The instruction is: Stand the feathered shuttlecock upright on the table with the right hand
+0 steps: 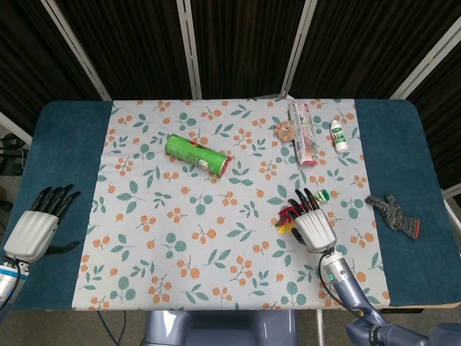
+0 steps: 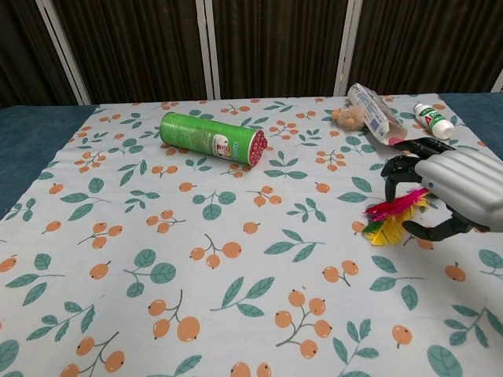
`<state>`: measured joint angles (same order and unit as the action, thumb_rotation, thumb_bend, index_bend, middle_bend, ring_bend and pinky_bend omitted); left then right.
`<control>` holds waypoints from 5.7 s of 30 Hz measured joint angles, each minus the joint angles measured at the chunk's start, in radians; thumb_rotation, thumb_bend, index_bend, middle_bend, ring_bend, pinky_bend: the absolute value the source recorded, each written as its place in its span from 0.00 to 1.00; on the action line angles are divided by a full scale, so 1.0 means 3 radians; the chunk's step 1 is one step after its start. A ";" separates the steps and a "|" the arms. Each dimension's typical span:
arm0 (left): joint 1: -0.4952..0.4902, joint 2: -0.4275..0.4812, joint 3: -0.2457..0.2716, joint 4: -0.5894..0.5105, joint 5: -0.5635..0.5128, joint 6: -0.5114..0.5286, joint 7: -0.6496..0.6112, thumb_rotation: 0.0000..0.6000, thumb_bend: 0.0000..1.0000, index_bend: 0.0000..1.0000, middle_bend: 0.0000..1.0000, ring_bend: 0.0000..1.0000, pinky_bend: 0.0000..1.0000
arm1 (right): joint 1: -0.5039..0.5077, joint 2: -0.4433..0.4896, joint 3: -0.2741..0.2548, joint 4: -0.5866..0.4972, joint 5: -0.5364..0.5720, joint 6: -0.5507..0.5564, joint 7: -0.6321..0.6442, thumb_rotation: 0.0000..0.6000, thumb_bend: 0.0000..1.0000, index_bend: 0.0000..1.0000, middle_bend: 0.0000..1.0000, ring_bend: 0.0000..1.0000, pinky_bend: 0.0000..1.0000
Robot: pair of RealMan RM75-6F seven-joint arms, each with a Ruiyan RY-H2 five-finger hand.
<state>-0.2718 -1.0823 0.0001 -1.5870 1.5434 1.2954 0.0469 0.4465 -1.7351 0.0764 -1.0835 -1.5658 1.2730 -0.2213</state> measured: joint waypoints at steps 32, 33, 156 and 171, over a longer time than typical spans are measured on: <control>-0.0006 0.0001 -0.0001 -0.0007 -0.0011 -0.0010 -0.0005 0.88 0.17 0.07 0.00 0.00 0.00 | 0.0040 -0.0459 0.0084 0.0630 0.0100 0.0107 0.0309 1.00 0.25 0.54 0.30 0.02 0.00; -0.0007 0.0002 -0.0001 -0.0007 -0.0012 -0.0011 -0.0005 0.88 0.17 0.07 0.00 0.00 0.00 | 0.0041 -0.0466 0.0084 0.0636 0.0101 0.0107 0.0314 1.00 0.25 0.54 0.30 0.02 0.00; -0.0010 0.0001 -0.0005 -0.0027 -0.0035 -0.0020 0.0010 0.88 0.17 0.07 0.00 0.00 0.00 | 0.0103 0.0543 0.0488 -0.0765 0.0498 0.0404 -0.0334 1.00 0.34 0.23 0.11 0.00 0.00; -0.0008 0.0001 -0.0004 -0.0029 -0.0035 -0.0017 0.0008 0.89 0.17 0.07 0.00 0.00 0.00 | -0.0153 0.1066 0.0394 -0.1381 0.0464 0.0591 -0.0572 1.00 0.31 0.19 0.04 0.00 0.00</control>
<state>-0.2742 -1.0819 -0.0012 -1.5958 1.5329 1.2902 0.0493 0.4005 -1.4153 0.1947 -1.4977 -1.4266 1.4503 -0.3930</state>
